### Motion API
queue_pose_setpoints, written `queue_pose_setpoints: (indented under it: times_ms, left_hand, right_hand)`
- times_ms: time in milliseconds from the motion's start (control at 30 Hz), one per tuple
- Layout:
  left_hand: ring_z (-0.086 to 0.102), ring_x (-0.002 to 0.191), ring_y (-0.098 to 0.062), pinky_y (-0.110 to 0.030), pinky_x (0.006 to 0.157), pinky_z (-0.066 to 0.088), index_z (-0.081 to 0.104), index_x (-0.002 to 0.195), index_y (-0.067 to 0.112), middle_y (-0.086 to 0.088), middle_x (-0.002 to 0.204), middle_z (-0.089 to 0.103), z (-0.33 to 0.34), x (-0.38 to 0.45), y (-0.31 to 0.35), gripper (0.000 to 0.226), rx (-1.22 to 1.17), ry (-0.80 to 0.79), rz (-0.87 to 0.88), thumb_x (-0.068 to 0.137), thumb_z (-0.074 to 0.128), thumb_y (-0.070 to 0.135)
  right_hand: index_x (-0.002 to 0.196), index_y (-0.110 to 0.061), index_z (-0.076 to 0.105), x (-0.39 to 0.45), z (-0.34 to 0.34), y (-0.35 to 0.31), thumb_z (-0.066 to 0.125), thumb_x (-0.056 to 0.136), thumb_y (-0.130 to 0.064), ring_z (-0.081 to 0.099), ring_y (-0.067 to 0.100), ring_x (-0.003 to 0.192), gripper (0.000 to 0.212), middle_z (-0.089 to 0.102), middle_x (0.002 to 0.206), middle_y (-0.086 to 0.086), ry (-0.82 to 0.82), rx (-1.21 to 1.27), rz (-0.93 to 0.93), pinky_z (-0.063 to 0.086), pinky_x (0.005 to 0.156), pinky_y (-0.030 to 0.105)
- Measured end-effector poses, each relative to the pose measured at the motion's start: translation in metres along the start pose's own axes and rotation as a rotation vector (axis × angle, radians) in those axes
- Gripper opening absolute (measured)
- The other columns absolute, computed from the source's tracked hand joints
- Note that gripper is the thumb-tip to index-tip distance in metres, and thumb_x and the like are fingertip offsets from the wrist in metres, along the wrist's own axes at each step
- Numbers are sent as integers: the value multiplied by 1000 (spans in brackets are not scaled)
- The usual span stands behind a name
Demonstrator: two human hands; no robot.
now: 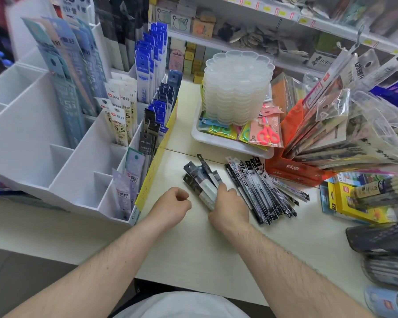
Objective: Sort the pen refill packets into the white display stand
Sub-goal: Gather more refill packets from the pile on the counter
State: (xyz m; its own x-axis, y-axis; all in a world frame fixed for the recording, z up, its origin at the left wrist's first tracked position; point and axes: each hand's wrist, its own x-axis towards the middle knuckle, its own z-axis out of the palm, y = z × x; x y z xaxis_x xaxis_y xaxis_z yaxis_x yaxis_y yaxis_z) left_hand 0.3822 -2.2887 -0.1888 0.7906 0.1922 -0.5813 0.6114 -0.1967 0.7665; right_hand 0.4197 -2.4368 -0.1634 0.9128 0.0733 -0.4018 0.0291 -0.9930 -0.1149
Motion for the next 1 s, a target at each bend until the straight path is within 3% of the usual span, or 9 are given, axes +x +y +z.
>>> queue_pose_setpoints:
  times_ms: [167,267,333,533,667,733,833,933,1000]
  left_hand:
    - [58,82,-16,-30,74,48,58,98,25,-1,107,65,-1,-8,-3,16,-44,-43,9,87,58,13]
    - [58,79,-18,-29,68,46,57,96,27,-4,108,65,1,-12,-2,17,-79,-68,-4,87,57,13]
    - [57,73,-19,-31,65,45,59,104,21,-6,103,65,3,-13,1,17,-132,-85,-16,89,56,12]
    - [59,92,-18,-35,80,48,56,109,19,-2,106,59,15,-18,28,18,-214,-152,16,93,62,27]
    - [62,111,-18,-36,86,47,52,126,19,0,124,62,17,-23,41,83,-311,-216,4,59,75,62]
    - [64,109,-22,-35,84,47,58,123,22,-2,118,68,16,-26,46,76,-403,-222,84,60,84,54]
    - [69,98,-18,-29,78,52,60,119,13,-1,102,73,12,-31,54,72,-510,-133,291,58,91,36]
    - [68,81,-7,-23,72,53,65,98,15,5,83,72,0,-33,60,52,-428,-47,533,53,82,35]
    - [65,87,-1,-21,79,52,61,101,19,3,94,69,-9,-35,60,54,-325,-17,617,54,80,39]
  right_hand:
    - [112,-22,42,13,-14,20,69,78,-14,59,23,84,44,57,95,2,-56,332,61,50,65,32]
    - [110,-16,55,13,-24,31,72,77,-5,62,23,86,39,63,99,7,-99,783,158,53,71,34]
    - [110,-17,58,9,-27,34,72,79,-1,65,24,91,37,67,101,7,-109,920,168,56,78,39]
    - [98,-29,58,-1,-23,27,72,77,-4,67,20,89,36,69,95,1,-101,898,29,57,83,42]
    - [101,-34,62,-10,-26,9,72,68,-23,69,14,89,36,72,94,-7,-48,912,-68,59,81,42]
    - [108,-35,62,-14,-28,-1,70,63,-33,70,10,87,45,73,94,-9,5,926,-153,61,78,41]
    - [109,-39,57,-22,-31,-17,72,71,-21,67,5,80,44,69,90,-15,131,897,-292,58,69,29]
    - [111,-28,56,-28,-23,-24,74,73,-7,65,5,86,47,62,93,-28,279,936,-439,54,71,27]
    - [111,-28,55,-32,-18,-28,74,73,-7,63,8,92,47,59,97,-32,319,938,-481,53,76,27]
